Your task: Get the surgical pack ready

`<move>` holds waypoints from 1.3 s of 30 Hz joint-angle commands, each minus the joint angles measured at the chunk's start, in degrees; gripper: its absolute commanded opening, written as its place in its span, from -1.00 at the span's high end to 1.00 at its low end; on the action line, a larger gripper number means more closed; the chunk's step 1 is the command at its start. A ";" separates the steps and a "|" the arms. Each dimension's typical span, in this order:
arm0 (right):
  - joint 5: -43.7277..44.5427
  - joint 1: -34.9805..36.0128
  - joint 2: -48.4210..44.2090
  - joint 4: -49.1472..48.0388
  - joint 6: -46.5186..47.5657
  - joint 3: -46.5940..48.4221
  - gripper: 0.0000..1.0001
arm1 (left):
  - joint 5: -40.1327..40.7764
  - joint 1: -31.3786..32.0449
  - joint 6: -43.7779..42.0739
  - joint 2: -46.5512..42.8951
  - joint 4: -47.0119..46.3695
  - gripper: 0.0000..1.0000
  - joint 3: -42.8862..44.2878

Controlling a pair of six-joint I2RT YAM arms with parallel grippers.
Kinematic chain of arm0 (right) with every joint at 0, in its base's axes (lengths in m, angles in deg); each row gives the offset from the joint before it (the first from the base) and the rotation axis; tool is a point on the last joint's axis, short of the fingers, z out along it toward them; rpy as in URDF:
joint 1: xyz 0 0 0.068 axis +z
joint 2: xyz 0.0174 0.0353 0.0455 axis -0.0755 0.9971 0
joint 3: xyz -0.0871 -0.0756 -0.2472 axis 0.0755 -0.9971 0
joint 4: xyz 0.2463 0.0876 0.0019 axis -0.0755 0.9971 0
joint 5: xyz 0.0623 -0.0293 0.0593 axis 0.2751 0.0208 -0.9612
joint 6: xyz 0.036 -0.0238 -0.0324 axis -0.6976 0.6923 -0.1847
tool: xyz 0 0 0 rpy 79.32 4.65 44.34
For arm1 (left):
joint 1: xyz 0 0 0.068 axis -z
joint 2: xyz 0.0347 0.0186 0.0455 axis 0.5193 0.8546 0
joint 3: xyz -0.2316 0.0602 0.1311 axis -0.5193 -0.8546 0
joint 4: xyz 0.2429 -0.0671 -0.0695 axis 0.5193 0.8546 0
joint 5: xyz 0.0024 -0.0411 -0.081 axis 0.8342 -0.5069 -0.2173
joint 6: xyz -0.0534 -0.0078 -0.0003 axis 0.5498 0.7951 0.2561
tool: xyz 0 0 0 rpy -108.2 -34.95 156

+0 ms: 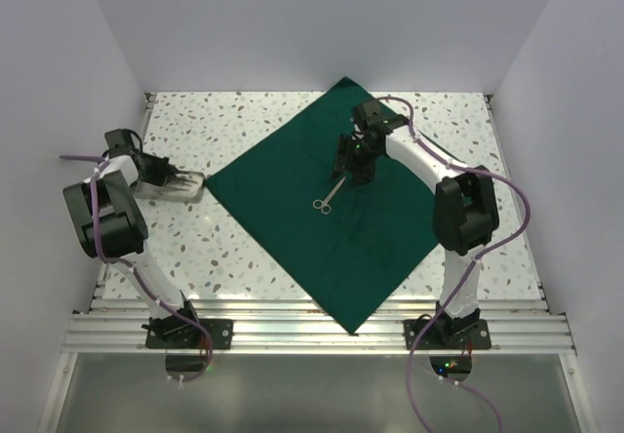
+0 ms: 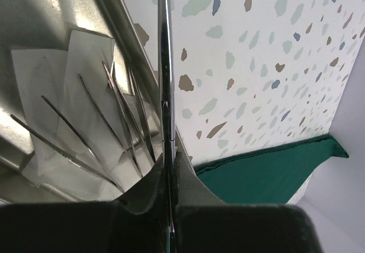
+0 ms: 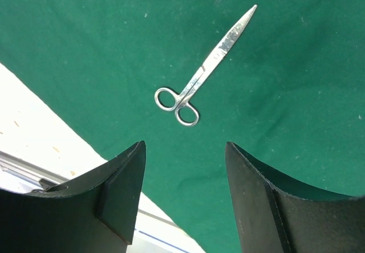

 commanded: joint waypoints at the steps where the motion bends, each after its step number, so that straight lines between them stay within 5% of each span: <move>1: -0.98 0.01 0.28 1.09 1.00 2.76 -0.23 | -0.04 -0.44 2.64 0.24 -4.19 1.00 0.83; 5: -1.33 0.01 1.60 1.09 0.82 3.28 -0.23 | 0.05 -0.44 3.34 0.85 -4.28 0.94 0.82; 11: 0.51 0.09 4.76 2.93 -2.06 7.67 -0.24 | 0.75 -0.44 3.52 -1.34 -2.36 0.15 -0.40; 16: 4.38 0.01 8.46 5.13 -10.75 10.23 -0.24 | 1.02 -0.44 2.11 -5.03 -1.65 -0.12 -4.35; 29: 11.06 0.88 10.74 5.05 -17.11 8.91 -0.19 | 3.39 -2.20 -4.56 -20.15 3.28 -0.28 -12.44; 39: 15.01 3.17 13.29 4.43 -22.03 9.61 -0.08 | 6.64 2.71 -13.88 -21.12 4.77 -0.21 -6.66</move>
